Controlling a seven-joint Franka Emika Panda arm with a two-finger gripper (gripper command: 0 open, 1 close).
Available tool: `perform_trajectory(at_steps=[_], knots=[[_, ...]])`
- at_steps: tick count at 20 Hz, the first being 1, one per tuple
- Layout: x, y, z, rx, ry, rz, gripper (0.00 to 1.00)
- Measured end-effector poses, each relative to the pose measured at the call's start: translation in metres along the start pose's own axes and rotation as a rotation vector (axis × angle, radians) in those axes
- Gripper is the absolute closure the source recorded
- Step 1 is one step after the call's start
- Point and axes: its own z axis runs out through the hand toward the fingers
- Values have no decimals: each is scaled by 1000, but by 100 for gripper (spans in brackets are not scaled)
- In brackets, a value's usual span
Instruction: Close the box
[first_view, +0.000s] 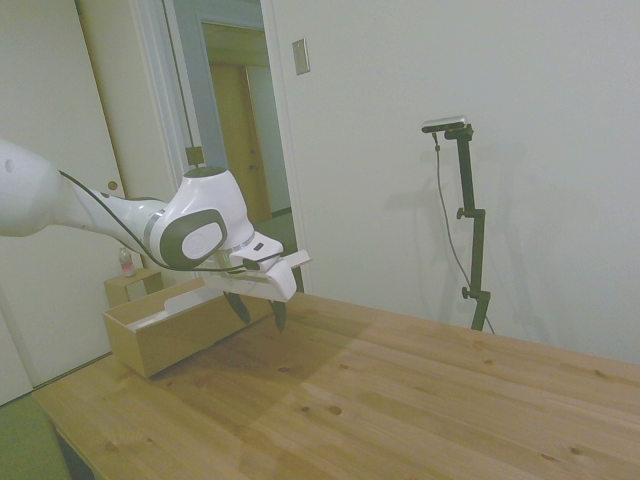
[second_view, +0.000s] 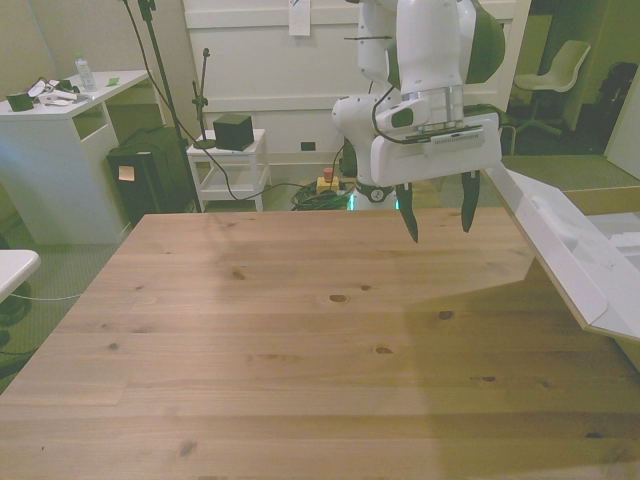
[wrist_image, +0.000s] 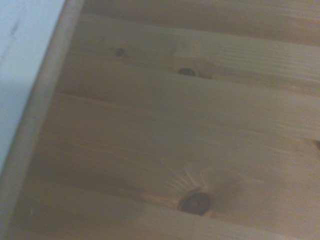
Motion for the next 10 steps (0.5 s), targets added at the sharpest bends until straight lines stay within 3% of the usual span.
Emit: perform_trajectory(at_steps=[10], knots=[[-20,-55,-15,54,29,-98,0]])
